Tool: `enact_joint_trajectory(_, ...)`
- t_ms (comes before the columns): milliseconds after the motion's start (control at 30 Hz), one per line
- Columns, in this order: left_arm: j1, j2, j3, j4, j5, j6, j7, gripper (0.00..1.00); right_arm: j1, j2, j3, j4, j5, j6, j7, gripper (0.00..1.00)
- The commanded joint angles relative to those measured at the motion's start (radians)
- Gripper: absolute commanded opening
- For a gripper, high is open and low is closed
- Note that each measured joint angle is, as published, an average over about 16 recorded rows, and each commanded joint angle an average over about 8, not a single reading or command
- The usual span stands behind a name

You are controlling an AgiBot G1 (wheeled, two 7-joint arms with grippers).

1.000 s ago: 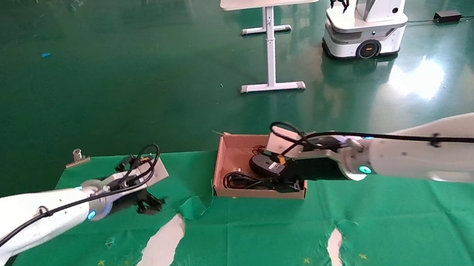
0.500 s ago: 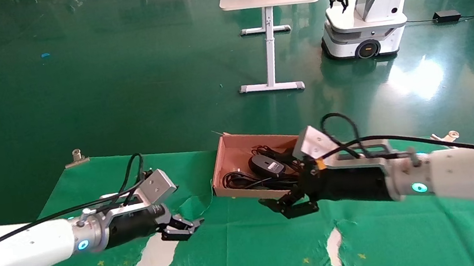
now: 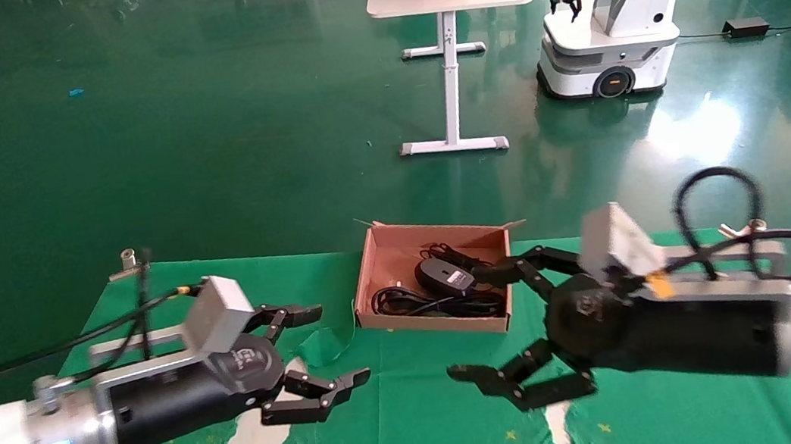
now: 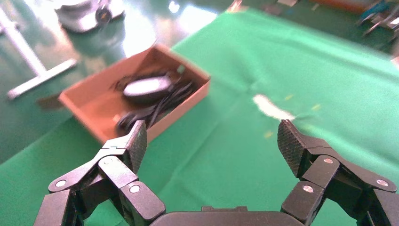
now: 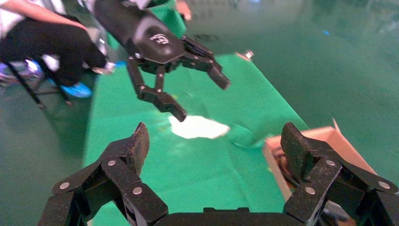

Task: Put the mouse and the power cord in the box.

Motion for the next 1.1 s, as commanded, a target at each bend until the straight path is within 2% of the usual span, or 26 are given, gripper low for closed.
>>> enact_joint_trajectory(33,0.021,-0.021,-0.035,-0.032,-0.032,0.037,-0.004,1.0,-0.018,0.025,0.016,0.024,0.043,-0.025,0.002,1.0)
enact_joint_trajectory(533,0.176,-0.183,-0.296,-0.277,-0.271,0.316,-0.038,1.0,-0.144,0.197,0.122,0.185,0.335,-0.194,0.013,1.0)
enact_joint_trajectory(767,0.228,-0.238,-0.385,-0.36,-0.353,0.411,-0.049,1.0,-0.155,0.212,0.131,0.199,0.366,-0.21,0.014,1.0)
enact_joint_trajectory(1100,0.23,-0.239,-0.387,-0.361,-0.355,0.413,-0.049,1.0,-0.154,0.211,0.13,0.197,0.363,-0.209,0.014,1.0)
